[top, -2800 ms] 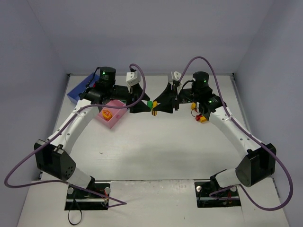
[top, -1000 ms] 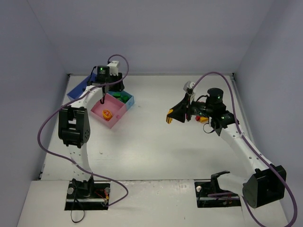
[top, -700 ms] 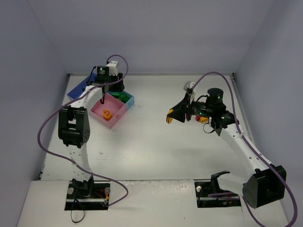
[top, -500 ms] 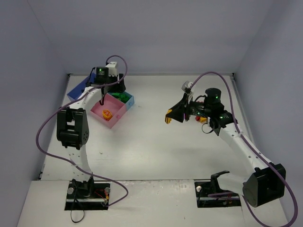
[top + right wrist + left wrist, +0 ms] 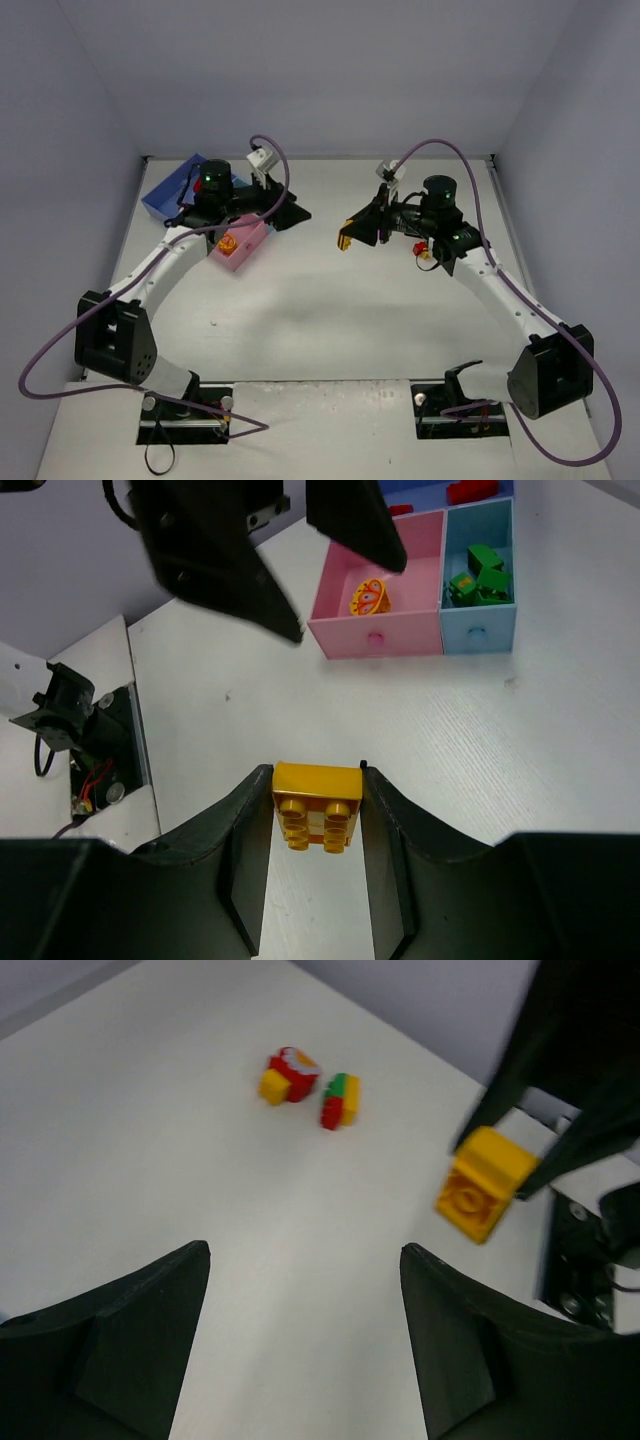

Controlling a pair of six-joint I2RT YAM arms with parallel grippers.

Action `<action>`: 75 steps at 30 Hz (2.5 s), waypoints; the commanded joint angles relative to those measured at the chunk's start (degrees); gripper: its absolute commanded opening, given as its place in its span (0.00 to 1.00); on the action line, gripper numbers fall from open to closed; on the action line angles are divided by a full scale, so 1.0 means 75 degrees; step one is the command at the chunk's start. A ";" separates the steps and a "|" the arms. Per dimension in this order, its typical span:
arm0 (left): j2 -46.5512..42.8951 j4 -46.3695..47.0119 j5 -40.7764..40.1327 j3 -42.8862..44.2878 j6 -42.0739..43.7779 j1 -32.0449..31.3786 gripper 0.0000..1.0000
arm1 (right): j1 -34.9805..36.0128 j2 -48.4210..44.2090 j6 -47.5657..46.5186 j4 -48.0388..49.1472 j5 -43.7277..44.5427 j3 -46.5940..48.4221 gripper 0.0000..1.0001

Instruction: Sort the legos into containers by color

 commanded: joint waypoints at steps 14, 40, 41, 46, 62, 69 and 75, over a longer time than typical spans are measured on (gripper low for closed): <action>-0.1426 0.0704 -0.0641 -0.0768 0.0447 -0.1506 0.71 | 0.0501 0.0240 0.1217 0.1080 0.1529 0.0823 0.00; -0.0477 0.2907 -0.4767 -0.0826 0.0049 -0.3042 0.52 | 0.0924 0.0135 0.1979 0.1279 0.2714 0.0449 0.00; -0.0489 0.3035 -0.4790 -0.0850 0.0014 -0.3042 0.50 | 0.0924 0.0135 0.1991 0.1291 0.2714 0.0437 0.00; -0.0384 0.3177 -0.4392 -0.0827 -0.0068 -0.3030 0.15 | 0.0924 0.0170 0.1991 0.1314 0.2714 0.0367 0.03; -0.1718 0.0695 -0.6382 -0.2186 -0.1333 -0.1148 0.12 | -0.0482 -0.0345 0.3057 -0.0663 0.6366 0.0192 0.67; -0.1509 -0.1639 -0.6549 -0.1518 -0.1381 0.0414 0.16 | -0.1149 -0.0697 0.3140 -0.1685 0.8490 -0.0348 0.73; -0.0455 -0.2213 -0.6173 -0.1039 -0.1335 0.1059 0.27 | -0.1525 -0.0429 0.3046 -0.2341 0.8398 -0.0419 0.73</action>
